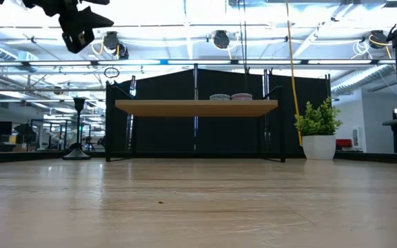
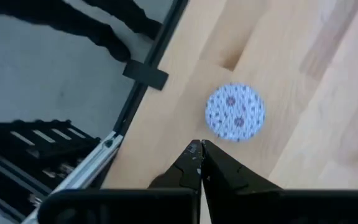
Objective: Pick & Place candle stick holders
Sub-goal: Put the red scented candle on the shelf
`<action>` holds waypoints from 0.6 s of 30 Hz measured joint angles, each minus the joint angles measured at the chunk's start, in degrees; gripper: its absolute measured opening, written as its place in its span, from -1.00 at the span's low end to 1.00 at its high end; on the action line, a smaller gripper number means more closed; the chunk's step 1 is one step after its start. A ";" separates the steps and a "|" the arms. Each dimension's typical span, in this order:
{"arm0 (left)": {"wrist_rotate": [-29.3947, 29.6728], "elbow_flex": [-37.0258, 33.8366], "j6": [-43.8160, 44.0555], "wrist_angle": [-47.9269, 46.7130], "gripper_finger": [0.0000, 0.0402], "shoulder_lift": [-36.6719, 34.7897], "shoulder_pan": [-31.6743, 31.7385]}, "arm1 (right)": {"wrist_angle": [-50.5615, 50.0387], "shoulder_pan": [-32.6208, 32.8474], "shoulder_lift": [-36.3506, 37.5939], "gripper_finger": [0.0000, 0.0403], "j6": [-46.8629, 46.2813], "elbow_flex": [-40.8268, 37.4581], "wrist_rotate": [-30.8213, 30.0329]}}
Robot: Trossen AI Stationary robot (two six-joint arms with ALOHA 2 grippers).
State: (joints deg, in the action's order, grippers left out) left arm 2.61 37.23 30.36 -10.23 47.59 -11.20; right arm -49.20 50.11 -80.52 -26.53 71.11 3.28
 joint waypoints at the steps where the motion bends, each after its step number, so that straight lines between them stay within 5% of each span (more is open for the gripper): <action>1: -0.02 0.00 -0.72 0.18 -0.21 0.00 -0.21 | 0.35 0.00 -0.09 -1.00 1.53 0.00 -0.01; 11: -0.64 0.00 -4.41 1.00 -0.21 0.00 -2.06 | 0.48 -2.44 -0.23 -0.99 6.27 0.00 -0.01; 18: -0.95 -1.17 -5.68 2.12 -0.21 -0.14 -2.93 | -1.43 -4.45 -2.65 -0.75 6.43 -0.07 -0.10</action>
State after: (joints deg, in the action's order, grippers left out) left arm 1.66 36.06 24.68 -8.12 47.45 -14.13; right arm -50.63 45.65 -83.18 -20.10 71.05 3.18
